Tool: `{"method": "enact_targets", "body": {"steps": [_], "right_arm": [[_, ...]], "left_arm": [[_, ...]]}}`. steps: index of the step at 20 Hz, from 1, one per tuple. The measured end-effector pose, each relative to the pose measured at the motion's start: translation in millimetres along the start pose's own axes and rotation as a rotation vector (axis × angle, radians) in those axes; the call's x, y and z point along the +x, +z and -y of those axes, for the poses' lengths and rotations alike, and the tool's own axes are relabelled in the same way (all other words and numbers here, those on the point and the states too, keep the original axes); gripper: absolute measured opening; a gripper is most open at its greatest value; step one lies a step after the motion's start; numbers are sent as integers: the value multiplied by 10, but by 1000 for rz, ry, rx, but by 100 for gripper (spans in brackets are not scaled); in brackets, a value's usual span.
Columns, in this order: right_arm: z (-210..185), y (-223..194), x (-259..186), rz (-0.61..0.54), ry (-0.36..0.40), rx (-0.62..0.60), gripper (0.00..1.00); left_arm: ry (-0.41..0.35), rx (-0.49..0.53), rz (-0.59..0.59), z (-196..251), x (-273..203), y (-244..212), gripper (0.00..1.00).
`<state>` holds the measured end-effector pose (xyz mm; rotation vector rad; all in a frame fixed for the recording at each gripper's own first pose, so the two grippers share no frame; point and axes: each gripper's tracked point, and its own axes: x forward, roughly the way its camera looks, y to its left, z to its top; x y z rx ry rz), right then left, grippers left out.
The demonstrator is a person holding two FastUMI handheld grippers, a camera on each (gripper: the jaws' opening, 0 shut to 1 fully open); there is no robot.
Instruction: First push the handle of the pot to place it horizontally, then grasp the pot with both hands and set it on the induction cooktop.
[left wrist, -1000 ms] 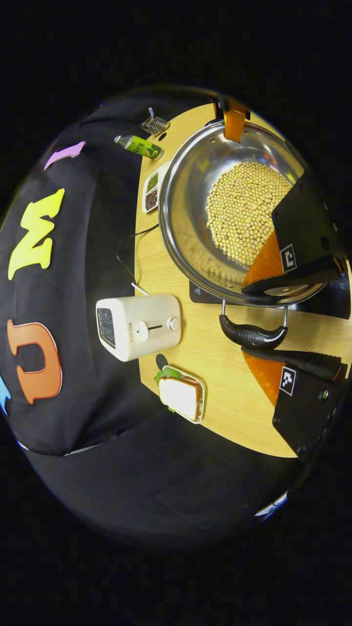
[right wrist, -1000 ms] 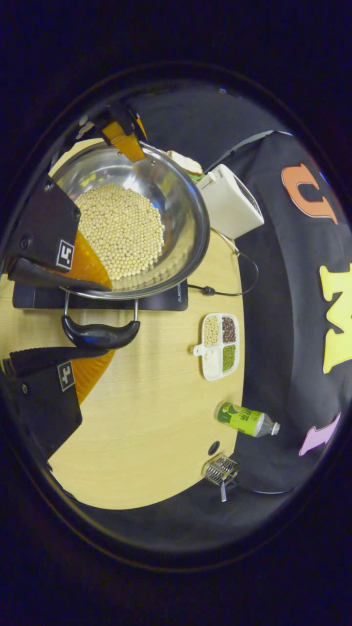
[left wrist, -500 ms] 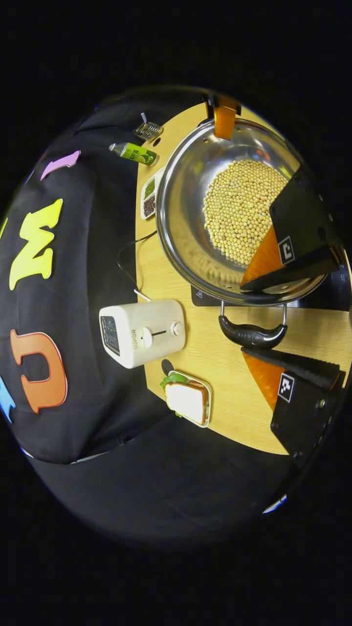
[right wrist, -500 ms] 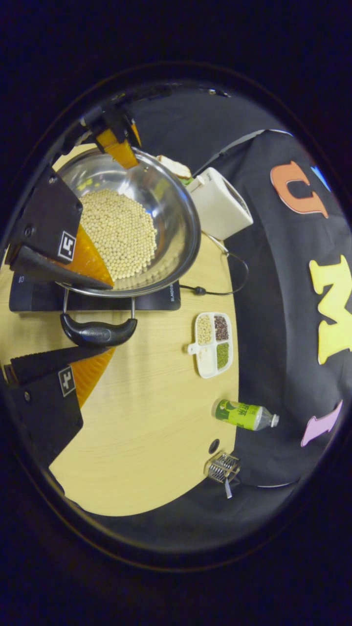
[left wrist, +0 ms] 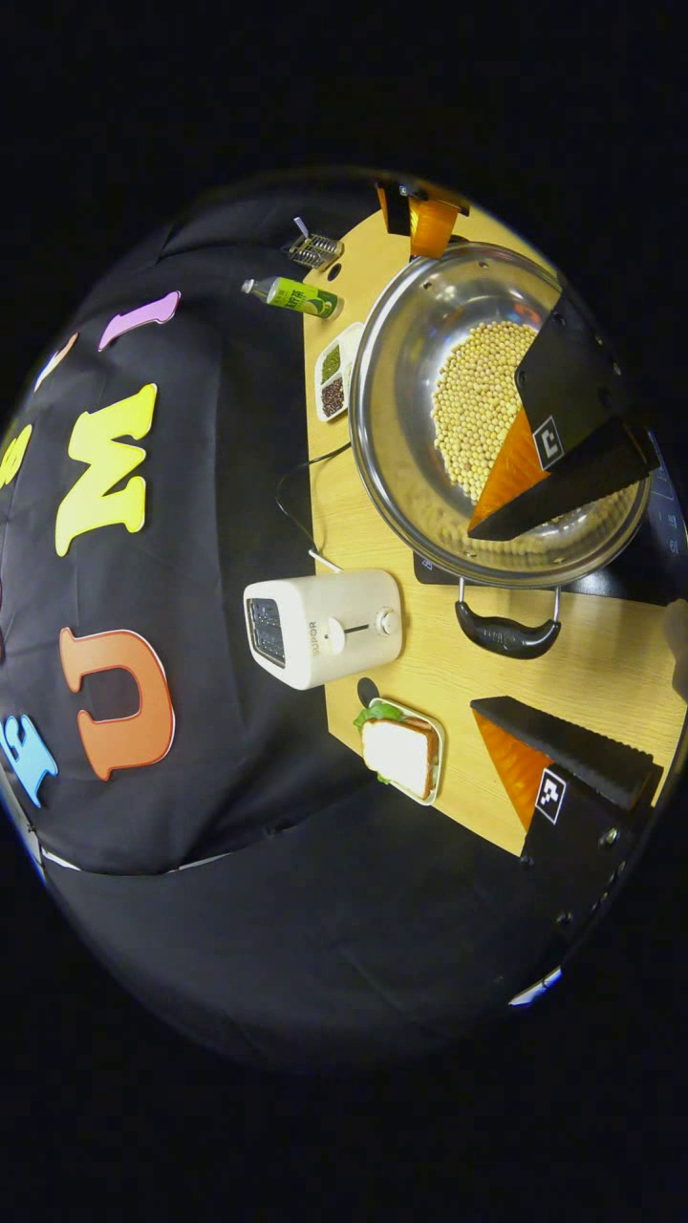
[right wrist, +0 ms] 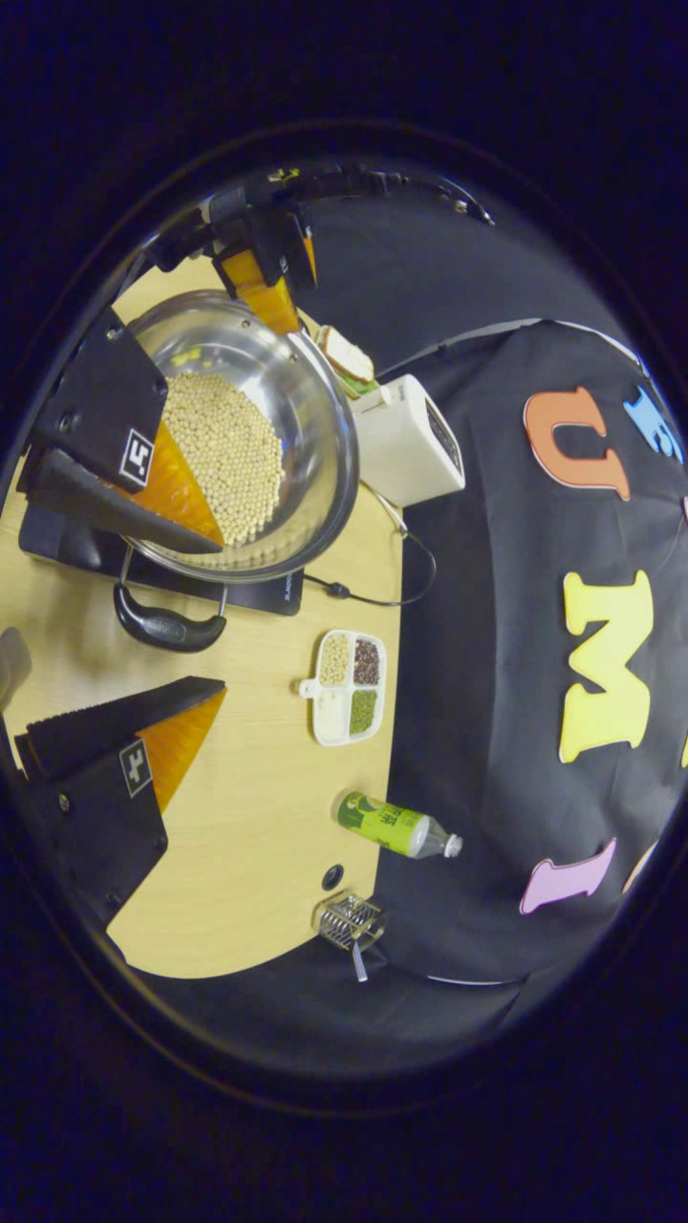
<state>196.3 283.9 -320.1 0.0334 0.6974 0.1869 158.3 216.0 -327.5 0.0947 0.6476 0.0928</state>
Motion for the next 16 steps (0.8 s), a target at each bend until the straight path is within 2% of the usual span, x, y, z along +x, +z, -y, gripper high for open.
{"method": "enact_targets", "body": {"steps": [8,16], "right_arm": [[105,160,-269,80,-17,-91,82],[277,543,-1120,245,9,-168,82]], "left_arm": [[36,3,81,-36,-384,261,97],[41,-22,268,230,-1341,825,97]]}}
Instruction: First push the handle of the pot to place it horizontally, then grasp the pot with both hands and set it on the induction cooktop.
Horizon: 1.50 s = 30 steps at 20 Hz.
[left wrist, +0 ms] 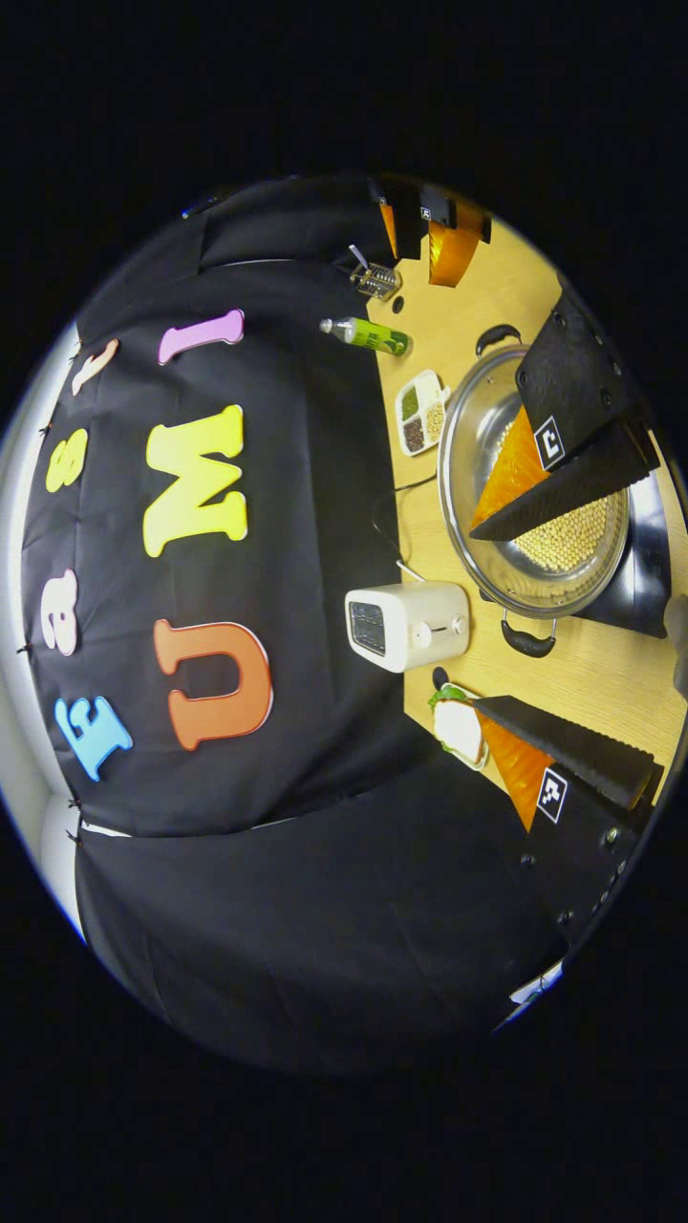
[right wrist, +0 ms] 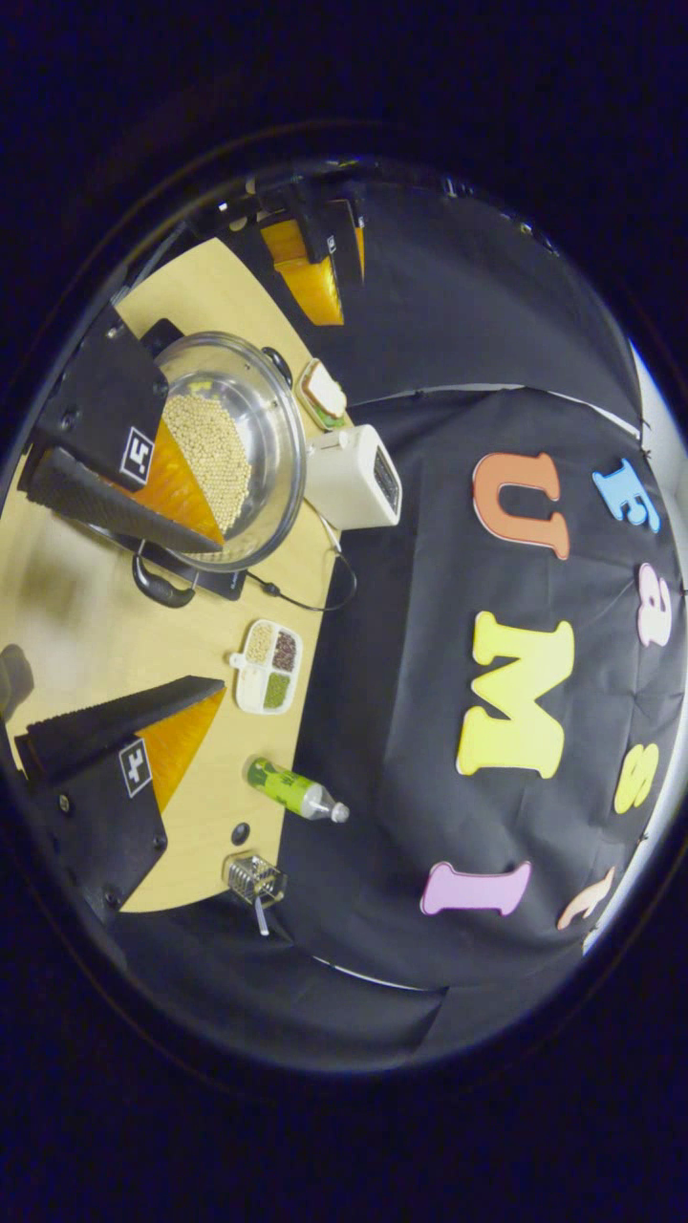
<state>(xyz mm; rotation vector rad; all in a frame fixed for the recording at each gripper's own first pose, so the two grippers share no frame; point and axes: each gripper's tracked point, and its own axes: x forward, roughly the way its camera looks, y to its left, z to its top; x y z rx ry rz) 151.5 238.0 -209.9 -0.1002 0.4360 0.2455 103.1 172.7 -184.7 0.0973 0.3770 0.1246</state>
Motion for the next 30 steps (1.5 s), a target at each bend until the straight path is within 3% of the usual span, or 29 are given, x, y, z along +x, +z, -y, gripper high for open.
{"method": "enact_targets", "body": {"steps": [3,6,13,17,21,30], "right_arm": [[232,240,-365,77,-19,-21,83],[496,439,-793,147,-36,-15,100],[1214,850,-1706,296,-59,87,100],[1689,992,-2220,377,-86,142,100],[2244,1002,-2620,435,-152,169,100],[2842,833,-2952,444,-197,193,100]], "left_arm": [[-7,-14,62,196,-367,300,97],[-24,-21,108,495,-682,535,97],[-61,-49,265,1257,-1402,1308,96],[-104,-99,290,1752,-1759,1498,96],[-102,-83,339,2054,-2000,1741,96],[-122,-95,359,2555,-2249,1855,96]]}}
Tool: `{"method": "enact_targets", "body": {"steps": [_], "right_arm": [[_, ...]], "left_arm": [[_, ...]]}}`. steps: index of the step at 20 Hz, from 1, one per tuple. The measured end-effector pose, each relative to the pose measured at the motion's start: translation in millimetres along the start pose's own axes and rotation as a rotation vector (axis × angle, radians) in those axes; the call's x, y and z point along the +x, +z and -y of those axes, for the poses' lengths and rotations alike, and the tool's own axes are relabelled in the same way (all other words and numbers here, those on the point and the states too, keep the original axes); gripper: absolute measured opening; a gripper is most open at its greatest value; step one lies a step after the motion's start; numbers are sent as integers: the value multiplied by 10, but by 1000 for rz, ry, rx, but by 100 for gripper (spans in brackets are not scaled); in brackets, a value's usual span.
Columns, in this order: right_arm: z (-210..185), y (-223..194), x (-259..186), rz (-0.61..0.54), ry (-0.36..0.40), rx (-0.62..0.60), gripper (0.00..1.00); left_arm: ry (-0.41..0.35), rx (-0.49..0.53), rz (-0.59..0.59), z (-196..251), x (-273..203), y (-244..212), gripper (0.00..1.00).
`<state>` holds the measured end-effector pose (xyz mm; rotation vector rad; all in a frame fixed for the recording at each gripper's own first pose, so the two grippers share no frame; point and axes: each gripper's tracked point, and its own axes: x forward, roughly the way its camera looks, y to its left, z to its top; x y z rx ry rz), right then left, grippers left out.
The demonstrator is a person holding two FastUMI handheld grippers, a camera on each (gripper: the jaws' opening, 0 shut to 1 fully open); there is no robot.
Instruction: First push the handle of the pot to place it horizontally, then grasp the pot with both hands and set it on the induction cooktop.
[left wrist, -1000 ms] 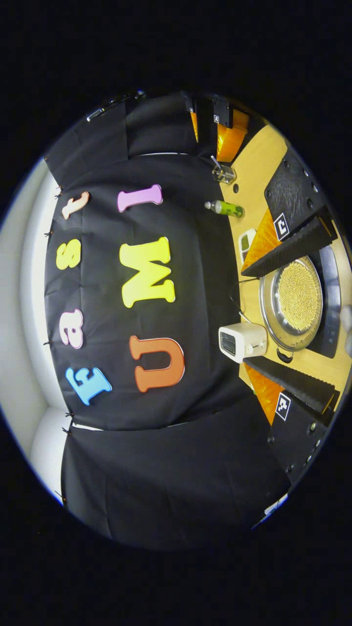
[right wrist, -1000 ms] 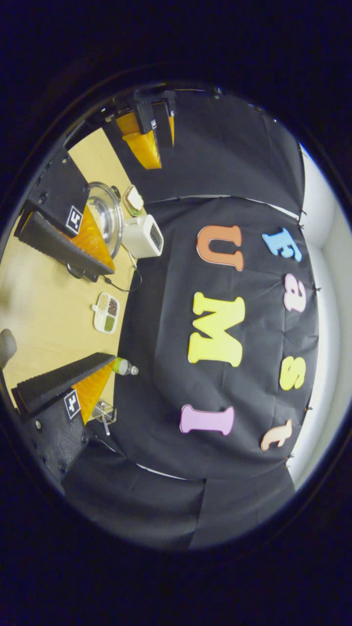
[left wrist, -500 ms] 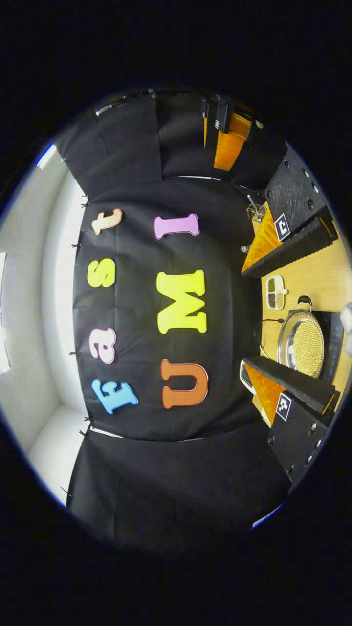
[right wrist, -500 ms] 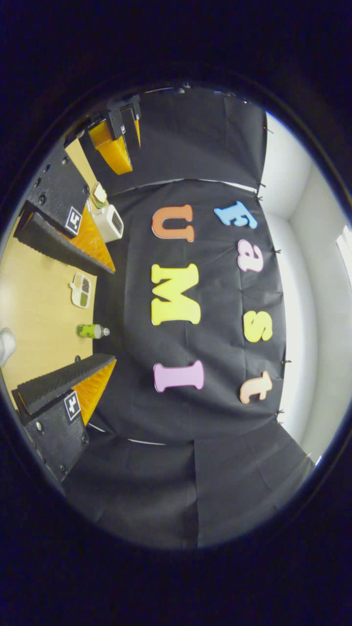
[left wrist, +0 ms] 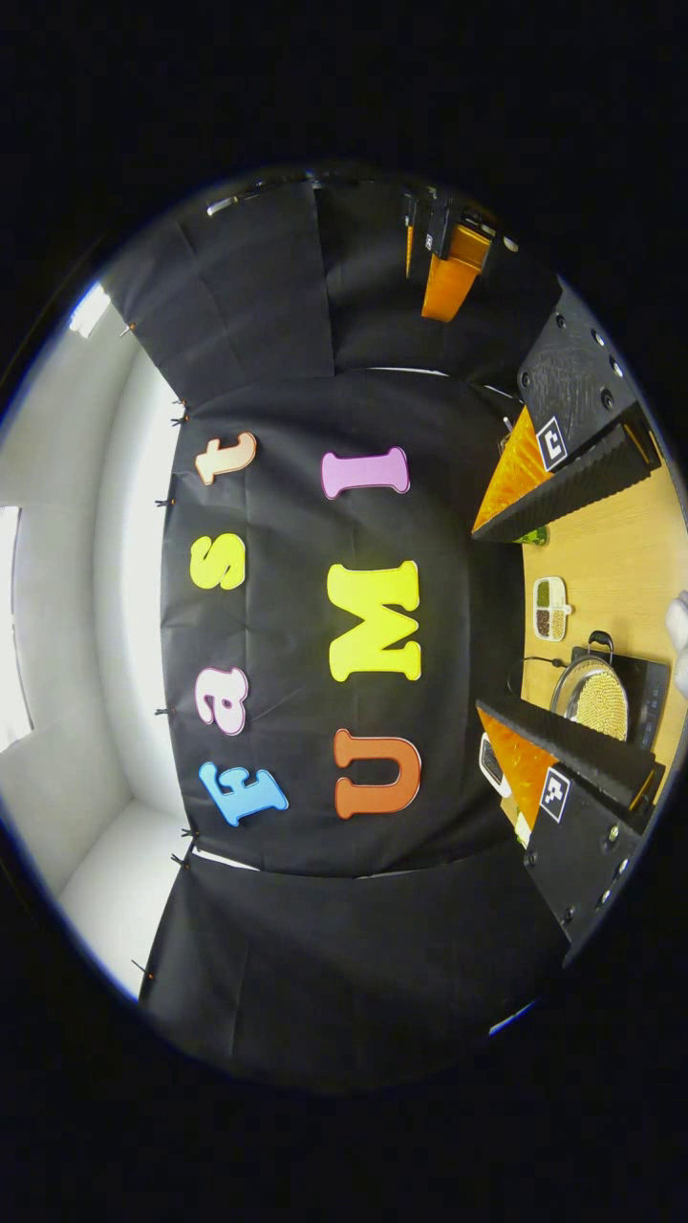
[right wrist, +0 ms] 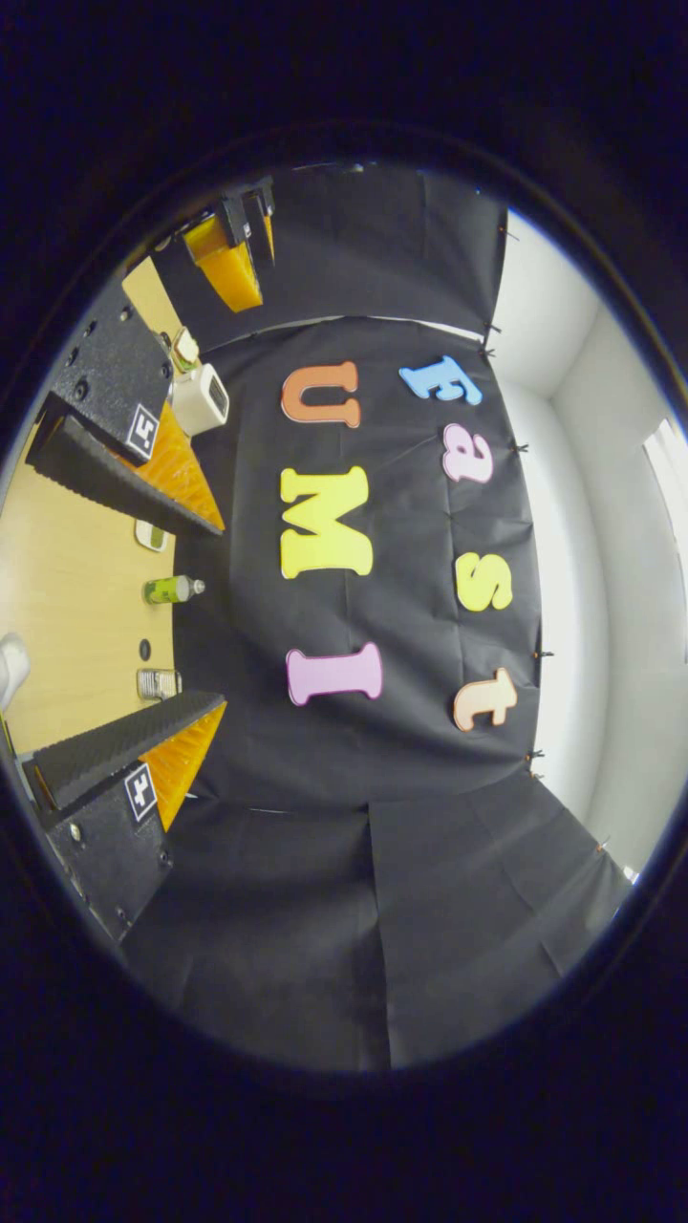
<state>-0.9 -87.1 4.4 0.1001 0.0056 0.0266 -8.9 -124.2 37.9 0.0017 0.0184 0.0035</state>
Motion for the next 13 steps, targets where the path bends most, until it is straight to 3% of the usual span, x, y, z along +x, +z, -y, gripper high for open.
{"method": "enact_targets", "body": {"steps": [13], "right_arm": [[117,52,82,-4,21,-21,100]], "left_arm": [[13,9,0,117,63,-17,96]]}}
